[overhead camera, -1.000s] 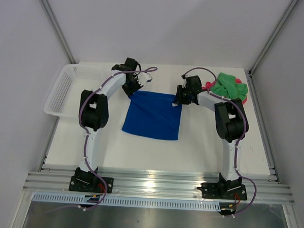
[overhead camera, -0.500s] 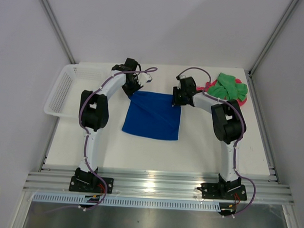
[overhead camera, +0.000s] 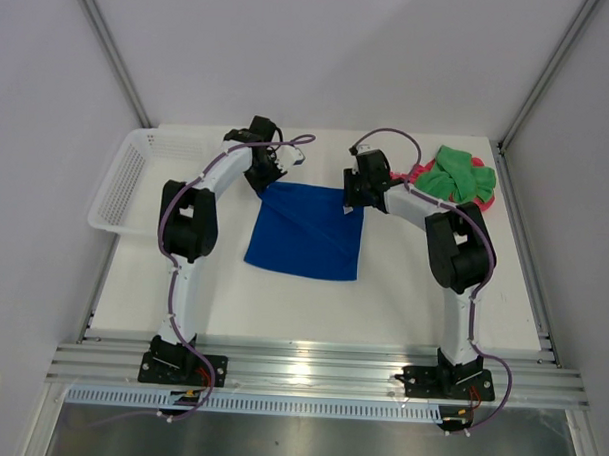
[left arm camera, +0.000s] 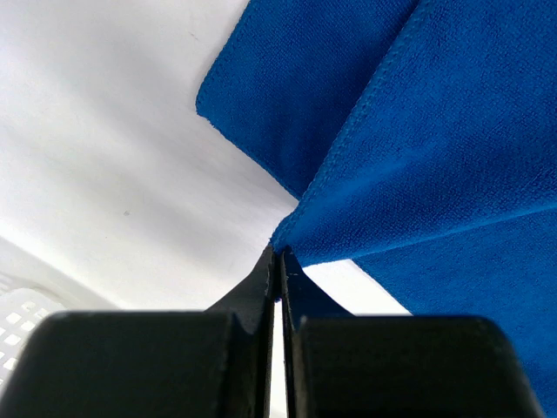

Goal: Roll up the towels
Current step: Fold the towel

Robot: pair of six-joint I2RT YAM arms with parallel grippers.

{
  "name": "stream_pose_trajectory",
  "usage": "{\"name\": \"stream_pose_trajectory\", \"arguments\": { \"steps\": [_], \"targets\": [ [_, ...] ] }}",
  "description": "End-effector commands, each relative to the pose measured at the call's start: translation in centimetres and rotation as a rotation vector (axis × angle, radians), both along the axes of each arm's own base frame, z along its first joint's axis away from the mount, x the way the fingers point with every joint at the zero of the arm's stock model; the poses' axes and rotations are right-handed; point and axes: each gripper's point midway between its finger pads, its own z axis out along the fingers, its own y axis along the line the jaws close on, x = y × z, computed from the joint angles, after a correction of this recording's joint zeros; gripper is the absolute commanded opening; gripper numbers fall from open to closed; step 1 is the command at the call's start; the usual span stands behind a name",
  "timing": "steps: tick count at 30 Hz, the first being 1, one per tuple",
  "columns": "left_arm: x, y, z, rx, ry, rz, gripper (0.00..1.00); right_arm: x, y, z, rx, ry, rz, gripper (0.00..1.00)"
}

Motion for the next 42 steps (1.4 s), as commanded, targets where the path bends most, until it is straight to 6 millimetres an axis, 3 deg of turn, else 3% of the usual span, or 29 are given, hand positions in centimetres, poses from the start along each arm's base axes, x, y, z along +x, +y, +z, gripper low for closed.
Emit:
{"name": "stream_pose_trajectory", "arguments": {
  "steps": [1,11,18,23,26,32,37,42],
  "targets": [
    [0.6,-0.5,2.4,-0.017,-0.054,0.003,0.01,0.1,0.4,2.3,0.015,-0.052,0.004,0.35],
    [0.6,-0.3,2.4,-0.012,-0.055,0.007,0.01,0.0,0.9,0.1,0.039,0.004,0.016,0.33],
    [0.7,-0.4,2.6,-0.014,-0.062,0.007,0.01,0.6,0.6,-0.4,0.049,0.021,0.007,0.12],
    [0.7,-0.4,2.6,-0.014,-0.062,0.011,0.01,1.0,0.1,-0.5,0.074,0.024,-0.004,0.1],
    [0.8,-0.3,2.7,-0.013,-0.068,0.015,0.01,1.0,0.3,-0.6,0.08,0.027,0.001,0.04],
    [1.8,-0.7,4.3,-0.042,-0.123,0.039,0.01,1.6,-1.7,1.1,0.11,-0.022,-0.072,0.0],
    [3.2,-0.7,5.6,-0.04,-0.192,0.069,0.01,2.2,-3.9,4.4,0.146,-0.132,-0.157,0.0],
    [3.9,-0.8,5.4,0.003,-0.216,0.074,0.01,2.2,-4.9,4.4,0.123,-0.137,-0.182,0.0]
  ]
}}
